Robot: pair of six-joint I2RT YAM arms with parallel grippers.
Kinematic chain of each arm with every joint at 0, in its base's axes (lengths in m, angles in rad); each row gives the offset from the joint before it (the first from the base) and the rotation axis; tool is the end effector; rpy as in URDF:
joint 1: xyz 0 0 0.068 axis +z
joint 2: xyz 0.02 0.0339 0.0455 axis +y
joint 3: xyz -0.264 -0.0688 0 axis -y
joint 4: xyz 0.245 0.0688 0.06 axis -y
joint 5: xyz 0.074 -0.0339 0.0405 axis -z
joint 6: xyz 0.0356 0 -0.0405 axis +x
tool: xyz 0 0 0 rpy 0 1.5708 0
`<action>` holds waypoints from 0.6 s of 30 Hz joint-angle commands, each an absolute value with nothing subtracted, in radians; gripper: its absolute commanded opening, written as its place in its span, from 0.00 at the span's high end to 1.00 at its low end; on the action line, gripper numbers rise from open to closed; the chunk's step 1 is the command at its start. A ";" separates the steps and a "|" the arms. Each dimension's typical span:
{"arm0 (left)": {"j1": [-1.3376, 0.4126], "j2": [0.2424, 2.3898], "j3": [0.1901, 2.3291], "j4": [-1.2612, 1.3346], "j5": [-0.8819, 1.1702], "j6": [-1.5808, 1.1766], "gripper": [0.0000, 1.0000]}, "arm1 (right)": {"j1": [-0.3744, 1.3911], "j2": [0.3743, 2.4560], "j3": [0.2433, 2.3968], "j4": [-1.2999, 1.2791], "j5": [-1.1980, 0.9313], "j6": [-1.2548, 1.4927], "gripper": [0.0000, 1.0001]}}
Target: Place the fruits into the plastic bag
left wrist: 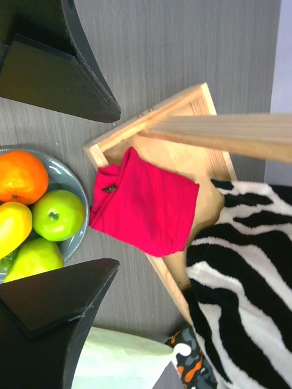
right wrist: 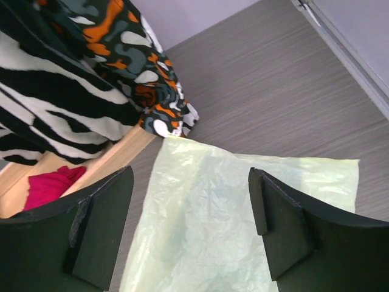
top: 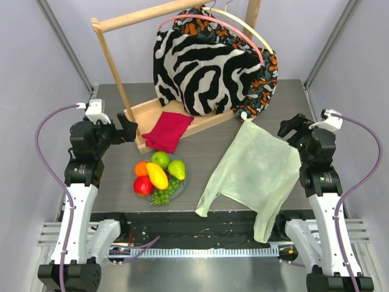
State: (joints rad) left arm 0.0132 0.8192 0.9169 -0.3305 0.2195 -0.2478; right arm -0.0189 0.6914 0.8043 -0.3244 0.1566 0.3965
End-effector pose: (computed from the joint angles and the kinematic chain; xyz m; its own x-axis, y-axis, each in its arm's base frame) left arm 0.1836 -0.0053 0.3649 -0.2724 -0.2430 -0.9310 0.1363 0.9481 -0.2874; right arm 0.1599 -0.0086 0.3461 -0.1275 0.3839 -0.9145 0.2389 0.9068 0.3474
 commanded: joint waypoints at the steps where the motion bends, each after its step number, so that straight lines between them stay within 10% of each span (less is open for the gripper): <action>1: -0.034 0.842 0.959 -0.249 0.317 -0.195 0.00 | -0.017 0.716 0.894 -0.347 0.057 0.439 0.18; 18: -0.456 1.108 1.198 -0.302 0.173 -0.149 0.00 | 0.429 0.972 0.802 -0.449 0.132 0.595 0.28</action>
State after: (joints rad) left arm -0.4500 1.0885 1.1828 -0.3248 0.1349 -0.1116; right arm 0.3248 0.9360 0.8139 -0.4511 0.0357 0.5041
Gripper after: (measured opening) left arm 0.996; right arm 0.723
